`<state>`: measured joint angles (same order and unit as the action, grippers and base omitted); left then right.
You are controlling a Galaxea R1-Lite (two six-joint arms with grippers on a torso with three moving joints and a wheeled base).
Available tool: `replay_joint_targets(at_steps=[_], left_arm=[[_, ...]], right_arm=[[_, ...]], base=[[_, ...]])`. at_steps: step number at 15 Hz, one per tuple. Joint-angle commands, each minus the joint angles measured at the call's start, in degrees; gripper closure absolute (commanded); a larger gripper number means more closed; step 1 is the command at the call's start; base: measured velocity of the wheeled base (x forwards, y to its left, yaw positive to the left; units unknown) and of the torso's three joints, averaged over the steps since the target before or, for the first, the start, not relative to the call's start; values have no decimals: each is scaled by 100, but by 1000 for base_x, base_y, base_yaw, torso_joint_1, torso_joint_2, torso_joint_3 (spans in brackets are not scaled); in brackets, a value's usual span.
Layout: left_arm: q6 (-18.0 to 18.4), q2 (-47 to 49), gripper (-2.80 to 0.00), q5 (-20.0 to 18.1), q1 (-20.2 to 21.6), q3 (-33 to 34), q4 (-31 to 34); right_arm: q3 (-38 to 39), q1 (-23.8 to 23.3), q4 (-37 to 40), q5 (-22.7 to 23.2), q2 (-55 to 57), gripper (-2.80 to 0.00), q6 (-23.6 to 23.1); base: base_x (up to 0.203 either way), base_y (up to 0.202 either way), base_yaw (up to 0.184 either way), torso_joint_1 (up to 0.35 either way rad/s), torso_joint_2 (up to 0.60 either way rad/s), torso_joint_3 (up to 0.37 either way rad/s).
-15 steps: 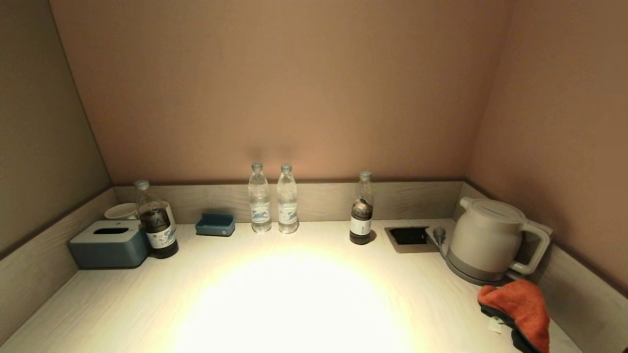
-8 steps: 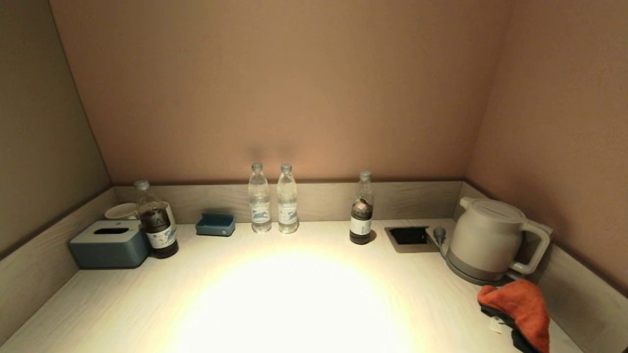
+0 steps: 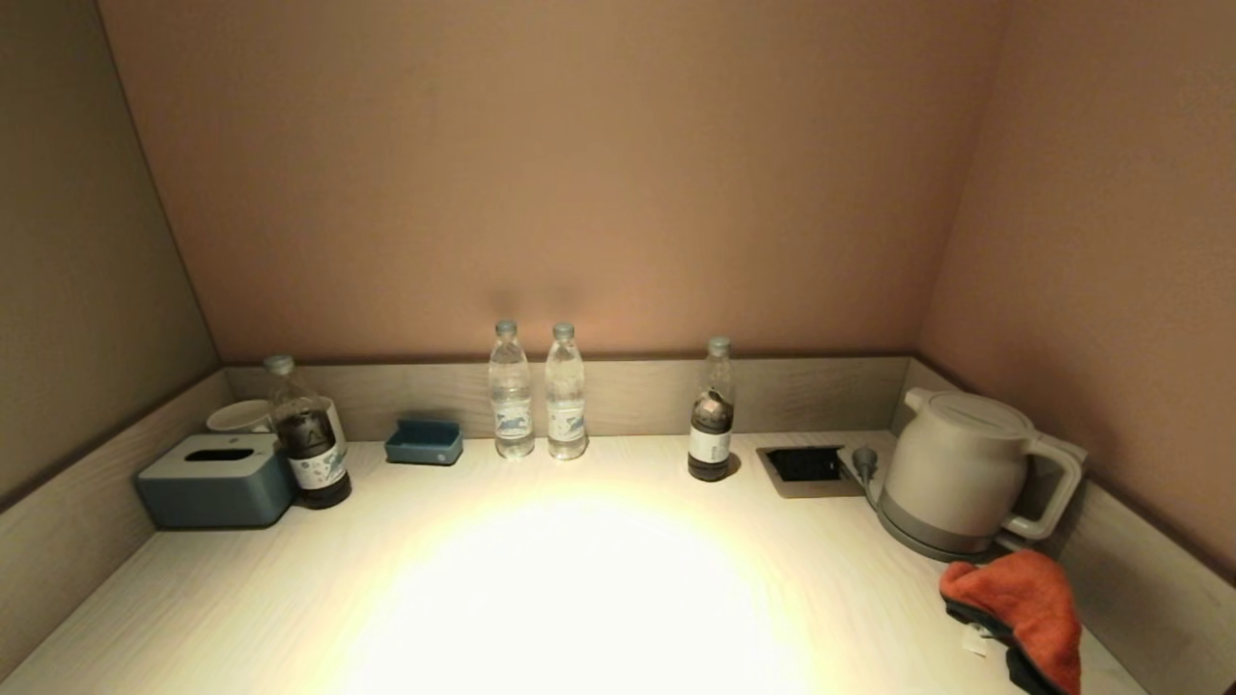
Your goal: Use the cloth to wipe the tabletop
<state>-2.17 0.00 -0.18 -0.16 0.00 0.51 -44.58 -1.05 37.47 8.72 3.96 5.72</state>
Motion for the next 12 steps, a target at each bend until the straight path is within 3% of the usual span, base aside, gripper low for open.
replay_joint_targets(at_steps=[1, 5, 9, 12], left_arm=[[-3, 0, 0, 0, -2, 0, 2], [-3, 0, 0, 0, -2, 0, 2], [-3, 0, 0, 0, -2, 0, 2], [-3, 0, 0, 0, -2, 0, 2]], right_arm=[[299, -1, -1173, -687, -380, 0, -86], [753, -1, -2083, -749, -396, 0, -216], [2230, -1, -3686, -760, -396, 0, -643], [2657, -1, -4152, -764, -396, 0, -756]], base=[[0, 0, 0, 0, 0, 0], [0, 0, 0, 0, 0, 0], [0, 0, 0, 0, 0, 0], [0, 0, 0, 0, 0, 0]])
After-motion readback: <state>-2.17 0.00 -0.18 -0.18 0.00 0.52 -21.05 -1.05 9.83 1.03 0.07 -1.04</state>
